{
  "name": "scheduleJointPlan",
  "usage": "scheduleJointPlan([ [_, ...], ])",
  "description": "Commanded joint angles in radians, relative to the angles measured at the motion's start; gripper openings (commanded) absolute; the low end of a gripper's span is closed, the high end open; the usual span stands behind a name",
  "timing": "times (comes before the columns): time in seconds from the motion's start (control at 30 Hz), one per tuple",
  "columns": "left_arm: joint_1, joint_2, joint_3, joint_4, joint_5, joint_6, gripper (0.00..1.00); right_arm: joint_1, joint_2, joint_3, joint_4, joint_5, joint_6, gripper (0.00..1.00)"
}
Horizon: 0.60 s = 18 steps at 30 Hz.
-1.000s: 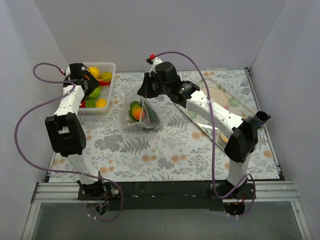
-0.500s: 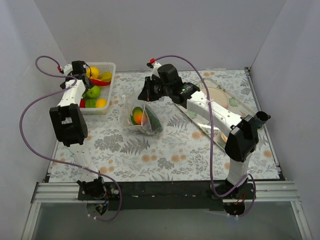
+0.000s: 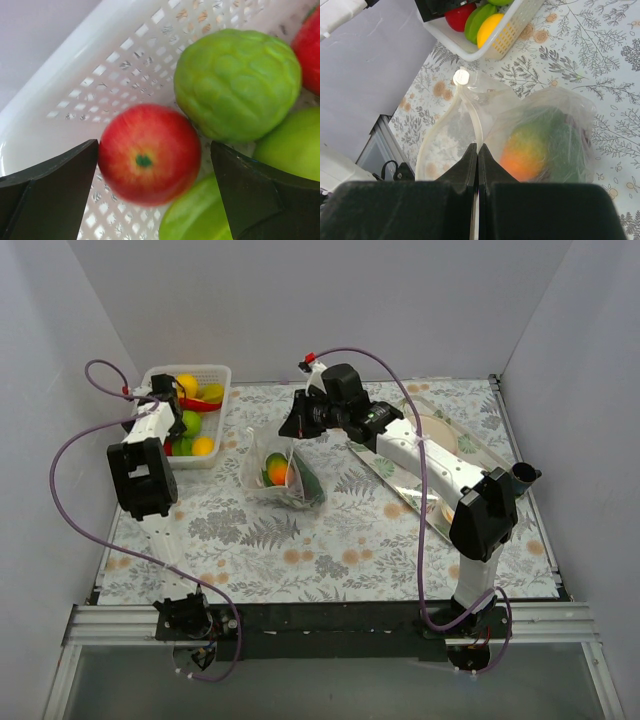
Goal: Place the food in the zip-top bag and seal the zipper
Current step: Pick up the fake fruit from the bin.
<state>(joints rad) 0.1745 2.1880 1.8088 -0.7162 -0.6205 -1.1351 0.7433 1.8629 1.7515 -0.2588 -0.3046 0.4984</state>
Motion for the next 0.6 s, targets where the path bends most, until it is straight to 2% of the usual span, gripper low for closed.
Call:
scheduleJointPlan([
  [0.0,0.010,0.018,-0.022,-0.038,0.016,-0.037,0.92,-0.016,0.007,-0.010,0.073,-0.034,0.012,0.01],
  [0.17,0.016,0.013,-0.058,-0.028,0.028,-0.049,0.85,-0.018,0.010,-0.017,0.084,-0.048,0.026,0.01],
  [0.33,0.016,-0.028,-0.043,-0.012,0.038,-0.045,0.58,-0.018,0.015,-0.020,0.082,-0.045,0.031,0.01],
  [0.4,0.016,-0.048,-0.028,-0.012,0.051,-0.035,0.56,-0.018,0.018,-0.017,0.081,-0.047,0.032,0.01],
  [0.47,0.016,-0.059,0.001,-0.020,0.056,-0.032,0.47,-0.018,0.019,-0.014,0.079,-0.048,0.037,0.01],
  [0.57,0.016,-0.074,0.047,-0.046,0.062,-0.026,0.41,-0.018,0.019,-0.012,0.078,-0.045,0.038,0.01],
])
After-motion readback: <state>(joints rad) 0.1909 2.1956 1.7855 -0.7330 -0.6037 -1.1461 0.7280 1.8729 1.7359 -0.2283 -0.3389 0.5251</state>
